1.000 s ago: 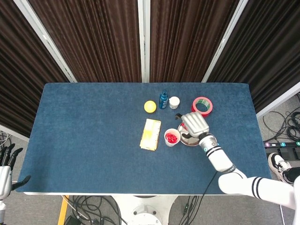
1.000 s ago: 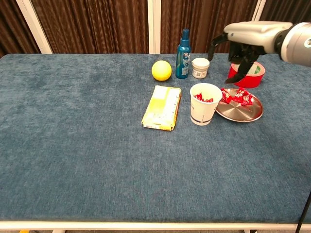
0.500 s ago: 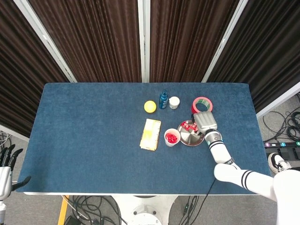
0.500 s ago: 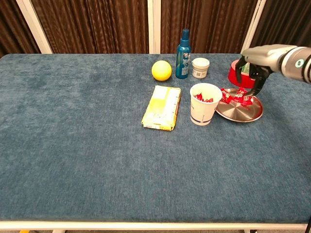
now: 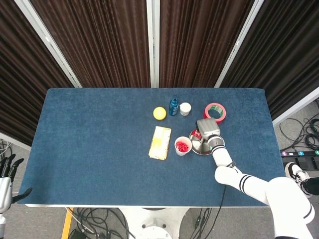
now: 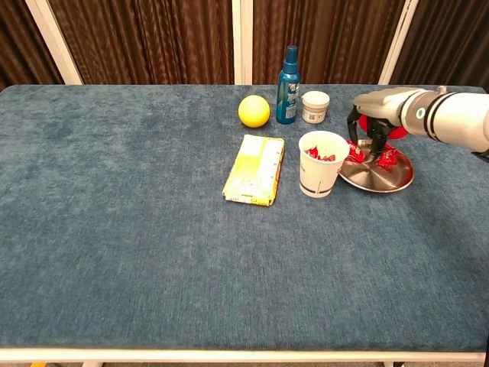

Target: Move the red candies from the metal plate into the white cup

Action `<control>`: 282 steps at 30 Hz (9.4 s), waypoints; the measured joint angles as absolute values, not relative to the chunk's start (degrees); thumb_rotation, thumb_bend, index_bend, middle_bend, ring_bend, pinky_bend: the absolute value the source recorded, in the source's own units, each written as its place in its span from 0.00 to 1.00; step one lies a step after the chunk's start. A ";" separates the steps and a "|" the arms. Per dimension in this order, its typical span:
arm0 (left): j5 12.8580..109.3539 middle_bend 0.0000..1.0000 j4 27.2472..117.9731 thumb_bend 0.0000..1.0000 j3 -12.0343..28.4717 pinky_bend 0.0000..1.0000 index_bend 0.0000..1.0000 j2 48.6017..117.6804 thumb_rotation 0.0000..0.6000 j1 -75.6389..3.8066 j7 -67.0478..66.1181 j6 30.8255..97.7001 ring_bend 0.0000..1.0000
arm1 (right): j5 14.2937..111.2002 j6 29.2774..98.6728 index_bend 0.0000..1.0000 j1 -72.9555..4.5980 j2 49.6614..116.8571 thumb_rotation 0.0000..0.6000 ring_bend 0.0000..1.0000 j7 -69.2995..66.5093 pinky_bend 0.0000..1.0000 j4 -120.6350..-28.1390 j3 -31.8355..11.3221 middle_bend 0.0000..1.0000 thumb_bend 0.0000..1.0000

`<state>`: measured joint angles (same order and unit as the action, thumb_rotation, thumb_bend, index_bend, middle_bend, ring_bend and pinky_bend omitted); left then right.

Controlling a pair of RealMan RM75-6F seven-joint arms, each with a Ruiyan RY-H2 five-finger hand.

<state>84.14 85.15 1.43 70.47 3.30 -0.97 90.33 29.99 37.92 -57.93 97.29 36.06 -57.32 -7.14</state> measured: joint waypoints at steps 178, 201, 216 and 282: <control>84.40 0.17 84.48 0.00 1.75 0.16 0.22 70.78 1.00 3.75 -0.24 90.70 0.09 | 50.41 50.44 0.61 -50.76 78.10 1.00 0.90 27.72 1.00 -91.60 -9.85 0.93 0.33; 84.31 0.17 83.57 0.00 1.65 0.16 0.22 71.27 1.00 4.11 0.64 91.01 0.09 | 48.07 48.34 0.35 -54.31 81.68 1.00 0.90 30.43 1.00 -90.91 -7.26 0.93 0.33; 84.70 0.17 83.72 0.00 1.55 0.16 0.22 71.23 1.00 4.12 0.63 91.18 0.09 | 42.41 50.93 0.40 -51.98 80.01 1.00 0.90 31.81 1.00 -84.89 -5.46 0.93 0.15; 84.26 0.17 84.99 0.00 1.61 0.16 0.22 70.46 1.00 4.57 -0.62 91.58 0.09 | 53.07 47.37 0.51 -52.16 83.17 1.00 0.90 27.06 1.00 -88.38 -7.94 0.93 0.33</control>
